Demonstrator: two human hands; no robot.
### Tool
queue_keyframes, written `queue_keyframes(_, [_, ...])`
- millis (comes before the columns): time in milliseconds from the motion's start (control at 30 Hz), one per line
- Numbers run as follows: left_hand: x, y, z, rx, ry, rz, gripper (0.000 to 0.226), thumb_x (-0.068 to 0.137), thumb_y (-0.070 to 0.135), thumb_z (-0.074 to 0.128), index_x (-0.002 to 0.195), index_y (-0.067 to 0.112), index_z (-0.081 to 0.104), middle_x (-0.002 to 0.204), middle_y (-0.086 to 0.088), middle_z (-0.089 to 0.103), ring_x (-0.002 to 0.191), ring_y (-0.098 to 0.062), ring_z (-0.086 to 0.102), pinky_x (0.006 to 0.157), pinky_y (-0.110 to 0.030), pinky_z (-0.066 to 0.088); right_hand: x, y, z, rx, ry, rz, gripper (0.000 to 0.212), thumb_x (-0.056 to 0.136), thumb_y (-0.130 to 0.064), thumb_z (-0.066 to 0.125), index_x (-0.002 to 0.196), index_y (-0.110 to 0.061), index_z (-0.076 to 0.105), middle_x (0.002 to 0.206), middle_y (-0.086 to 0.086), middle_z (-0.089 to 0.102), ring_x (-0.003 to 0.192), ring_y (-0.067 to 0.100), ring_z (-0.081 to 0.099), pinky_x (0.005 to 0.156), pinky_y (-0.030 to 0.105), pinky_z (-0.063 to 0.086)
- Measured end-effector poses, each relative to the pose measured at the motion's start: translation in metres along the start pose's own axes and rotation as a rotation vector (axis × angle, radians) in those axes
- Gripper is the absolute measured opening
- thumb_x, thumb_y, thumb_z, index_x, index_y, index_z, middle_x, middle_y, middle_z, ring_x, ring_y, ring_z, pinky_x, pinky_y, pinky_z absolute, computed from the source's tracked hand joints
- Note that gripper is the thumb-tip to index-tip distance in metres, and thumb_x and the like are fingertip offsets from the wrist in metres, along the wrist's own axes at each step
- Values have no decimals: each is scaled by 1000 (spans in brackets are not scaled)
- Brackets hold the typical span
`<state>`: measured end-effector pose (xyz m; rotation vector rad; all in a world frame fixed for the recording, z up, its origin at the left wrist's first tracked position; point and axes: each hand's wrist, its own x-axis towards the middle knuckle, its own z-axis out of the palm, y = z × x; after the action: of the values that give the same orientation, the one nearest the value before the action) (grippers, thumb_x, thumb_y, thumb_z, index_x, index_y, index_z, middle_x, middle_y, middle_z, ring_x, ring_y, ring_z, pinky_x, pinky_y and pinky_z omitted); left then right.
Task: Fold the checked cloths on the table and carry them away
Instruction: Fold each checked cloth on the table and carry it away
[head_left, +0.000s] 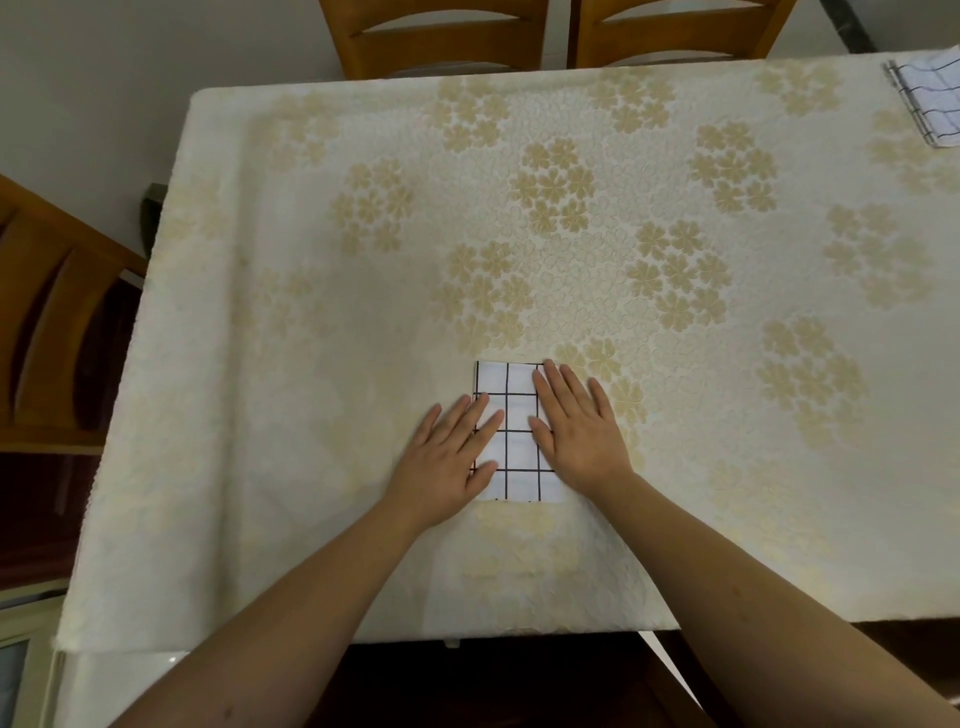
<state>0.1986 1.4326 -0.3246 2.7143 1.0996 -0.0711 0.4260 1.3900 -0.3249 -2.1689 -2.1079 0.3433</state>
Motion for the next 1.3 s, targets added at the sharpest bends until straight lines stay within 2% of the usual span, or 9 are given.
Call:
queue_keyframes(133, [1,1,-2,11,0,2,61,100,51,27,154,25,18,162,-5,11,150,-19,6,120,-44,10,4,0,-1,-16,-17,4,61,102,-48,17,154,-18,14,161,0,9,149,18,7,120,43,3])
queue_keyframes(233, [5,1,-6,-1,51,-4,54,100,47,30,149,25,34,159,-5,26,147,-22,22,118,-43,16,7,1,-1,-24,-29,4,62,101,-49,16,154,-18,15,162,0,10,149,19,7,120,43,1])
queue_keyframes(367, [34,2,-23,-22,193,12,32,93,31,42,112,19,65,116,-5,63,107,-27,59,97,-39,36,9,0,0,-20,-39,11,61,101,-49,17,154,-18,19,161,0,14,149,20,10,120,43,1])
queue_keyframes(433, [53,3,-37,-49,159,-53,26,94,26,45,108,17,65,106,-2,63,99,-27,60,90,-38,38,8,-1,-1,-4,-27,16,61,101,-50,17,154,-20,20,161,-1,13,149,20,10,120,43,1])
queue_keyframes(533, [80,3,-53,-108,105,-169,31,96,24,53,125,18,57,119,-4,57,109,-25,53,91,-38,36,3,-4,-8,87,65,67,56,102,-46,22,153,-22,23,161,-2,17,148,19,12,119,42,4])
queue_keyframes(633, [105,1,-66,-140,39,-244,35,96,29,55,129,19,54,126,-5,51,116,-26,47,94,-38,33,-8,-6,-16,217,188,209,46,101,-35,36,144,-18,41,151,3,38,141,24,30,113,43,20])
queue_keyframes(900, [134,-2,-87,-163,-331,-426,19,91,38,63,102,23,66,123,-8,47,116,-29,47,97,-44,38,-50,-14,-16,343,281,419,23,91,-18,58,112,-16,67,112,5,63,100,28,55,80,37,39])
queue_keyframes(1100, [101,-12,-93,-457,-293,-319,13,92,20,64,98,10,61,99,-9,66,95,-26,61,75,-30,44,-70,-29,-17,465,271,427,18,92,-14,58,107,-13,69,106,5,67,95,27,58,81,39,44])
queue_keyframes(1300, [20,-45,-75,-725,-212,-486,31,85,21,72,114,15,64,91,-5,65,78,-17,61,64,-24,48,-73,-49,-17,579,198,435,24,94,-20,54,115,-15,65,100,1,66,92,19,58,82,36,48])
